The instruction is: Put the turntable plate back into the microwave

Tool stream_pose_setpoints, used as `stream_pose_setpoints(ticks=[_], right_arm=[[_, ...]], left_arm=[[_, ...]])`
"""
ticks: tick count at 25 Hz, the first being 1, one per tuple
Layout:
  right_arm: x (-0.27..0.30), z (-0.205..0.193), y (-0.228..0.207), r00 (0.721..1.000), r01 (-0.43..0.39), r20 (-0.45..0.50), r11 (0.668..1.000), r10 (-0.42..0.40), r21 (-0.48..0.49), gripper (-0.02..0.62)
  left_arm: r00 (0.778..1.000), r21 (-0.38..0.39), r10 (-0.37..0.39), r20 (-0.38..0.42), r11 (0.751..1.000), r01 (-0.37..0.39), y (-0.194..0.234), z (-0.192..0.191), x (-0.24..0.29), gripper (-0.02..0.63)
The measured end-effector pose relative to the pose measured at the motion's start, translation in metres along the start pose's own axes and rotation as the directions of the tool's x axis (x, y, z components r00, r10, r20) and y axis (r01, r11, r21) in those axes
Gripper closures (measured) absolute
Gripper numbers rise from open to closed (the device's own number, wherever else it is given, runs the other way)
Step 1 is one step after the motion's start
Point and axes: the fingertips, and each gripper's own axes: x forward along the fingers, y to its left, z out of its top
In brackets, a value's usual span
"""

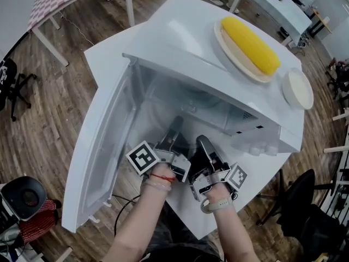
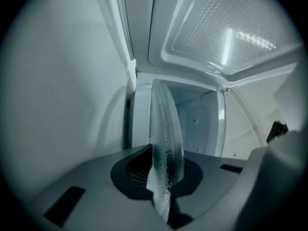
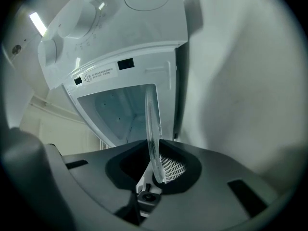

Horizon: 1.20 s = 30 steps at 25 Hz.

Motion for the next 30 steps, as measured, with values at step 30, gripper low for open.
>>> stream_pose_setpoints(ticks=[30], right_arm=[[0.018,0.023,0.007,0.997,0.053,0.053,0.996,-0.049,-0.073,0.541]], left_arm=[[1.000,-0.009,0.019,-0.024,1.000,-0.019,-0.002,-0.004,0.004,0.574]])
